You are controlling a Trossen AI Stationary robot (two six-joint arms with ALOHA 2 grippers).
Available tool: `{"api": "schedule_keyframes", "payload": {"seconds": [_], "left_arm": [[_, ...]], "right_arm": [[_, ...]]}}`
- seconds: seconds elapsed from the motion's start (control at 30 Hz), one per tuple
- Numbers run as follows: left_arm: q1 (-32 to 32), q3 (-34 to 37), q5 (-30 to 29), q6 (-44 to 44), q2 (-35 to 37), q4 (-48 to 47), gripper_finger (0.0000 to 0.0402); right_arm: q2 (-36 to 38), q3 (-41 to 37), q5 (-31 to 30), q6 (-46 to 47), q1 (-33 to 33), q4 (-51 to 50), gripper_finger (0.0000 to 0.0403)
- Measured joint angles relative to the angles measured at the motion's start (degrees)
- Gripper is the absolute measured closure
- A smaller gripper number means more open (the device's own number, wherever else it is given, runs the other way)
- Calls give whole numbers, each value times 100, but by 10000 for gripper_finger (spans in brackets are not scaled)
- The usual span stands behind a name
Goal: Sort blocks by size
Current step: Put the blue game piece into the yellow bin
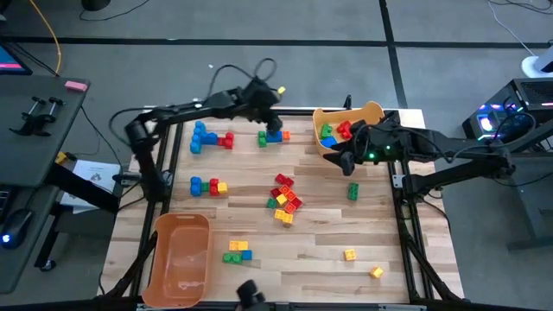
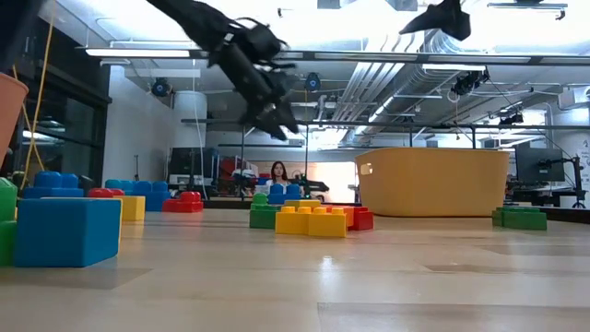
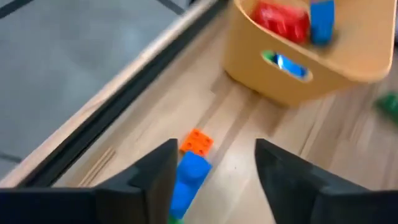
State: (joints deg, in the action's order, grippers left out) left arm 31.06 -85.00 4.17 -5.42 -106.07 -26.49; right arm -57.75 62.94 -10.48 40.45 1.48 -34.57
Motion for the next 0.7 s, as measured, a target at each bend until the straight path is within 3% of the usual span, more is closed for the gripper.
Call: {"api": "schedule_keyframes", "payload": {"seconds": [0.13,0.33,0.47,0.7], "left_arm": [[-91,-1169,-73,909,-864,-1154,162],[-108,-2412,-581,1542,-1869,-2526,159],[-108,-2786,-912,1781,-2276,-3017,159],[-108,-2893,-938,2272,-2591,-3457,159]], "right_arm": [[-108,0,-2,20,0,4,128],[-367,0,0,209,0,4,128],[-573,0,61,247,0,7,128],[-831,0,295,307,0,7,128]]}}
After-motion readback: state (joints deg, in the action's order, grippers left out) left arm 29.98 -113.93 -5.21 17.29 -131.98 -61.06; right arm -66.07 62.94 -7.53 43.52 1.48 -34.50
